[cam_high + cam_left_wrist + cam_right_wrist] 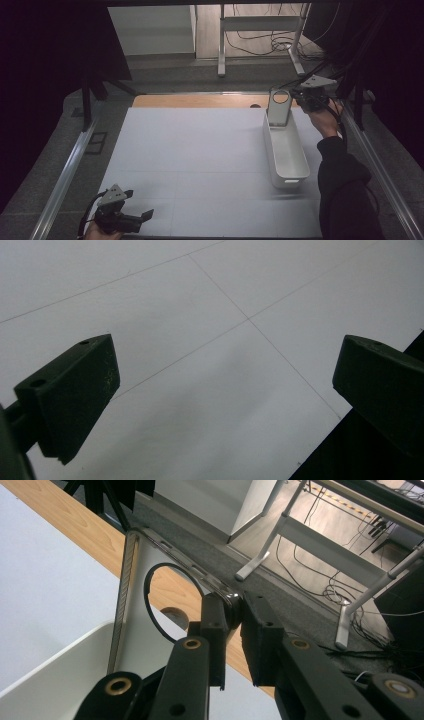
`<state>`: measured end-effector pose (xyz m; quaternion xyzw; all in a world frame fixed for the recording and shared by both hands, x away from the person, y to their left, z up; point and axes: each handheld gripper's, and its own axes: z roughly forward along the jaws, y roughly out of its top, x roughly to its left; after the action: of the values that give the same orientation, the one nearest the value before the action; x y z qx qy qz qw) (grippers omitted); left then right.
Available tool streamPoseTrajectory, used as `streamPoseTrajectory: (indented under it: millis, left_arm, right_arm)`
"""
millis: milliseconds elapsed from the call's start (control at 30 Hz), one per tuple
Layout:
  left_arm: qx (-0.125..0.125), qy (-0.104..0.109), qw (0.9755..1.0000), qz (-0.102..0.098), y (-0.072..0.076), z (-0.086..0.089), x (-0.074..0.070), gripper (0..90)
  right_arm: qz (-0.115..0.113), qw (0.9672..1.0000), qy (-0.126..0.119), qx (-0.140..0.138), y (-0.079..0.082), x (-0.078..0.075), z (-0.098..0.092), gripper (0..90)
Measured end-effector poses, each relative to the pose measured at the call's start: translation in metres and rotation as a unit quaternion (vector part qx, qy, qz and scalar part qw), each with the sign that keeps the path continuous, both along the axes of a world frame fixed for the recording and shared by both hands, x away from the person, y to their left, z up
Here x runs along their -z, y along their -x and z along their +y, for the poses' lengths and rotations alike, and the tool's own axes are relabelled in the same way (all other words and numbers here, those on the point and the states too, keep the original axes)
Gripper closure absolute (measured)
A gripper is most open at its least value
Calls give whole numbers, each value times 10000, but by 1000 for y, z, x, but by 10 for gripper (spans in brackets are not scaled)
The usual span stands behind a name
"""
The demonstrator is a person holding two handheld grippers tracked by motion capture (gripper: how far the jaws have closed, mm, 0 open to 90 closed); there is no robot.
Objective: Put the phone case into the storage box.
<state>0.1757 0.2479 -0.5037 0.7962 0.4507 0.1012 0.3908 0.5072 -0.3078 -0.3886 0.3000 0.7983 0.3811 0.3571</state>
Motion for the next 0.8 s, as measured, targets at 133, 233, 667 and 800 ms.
streamPoseTrajectory:
  millis: [133,233,667,800]
  left_arm:
    - [0,-2,10000,0,0,0,0,0]
    - [-1,-8,10000,-1,0,0,0,0]
    - [0,-15,10000,1,0,0,0,0]
    - [1,-13,10000,4,0,0,0,0]
  right_arm:
    - [2,10000,7,12,1,4,0,808]
    - [-8,10000,-18,34,2,8,0,808]
    - [-118,9999,-56,11,6,15,-1,809]
    - [-147,9999,-73,51,7,19,-1,808]
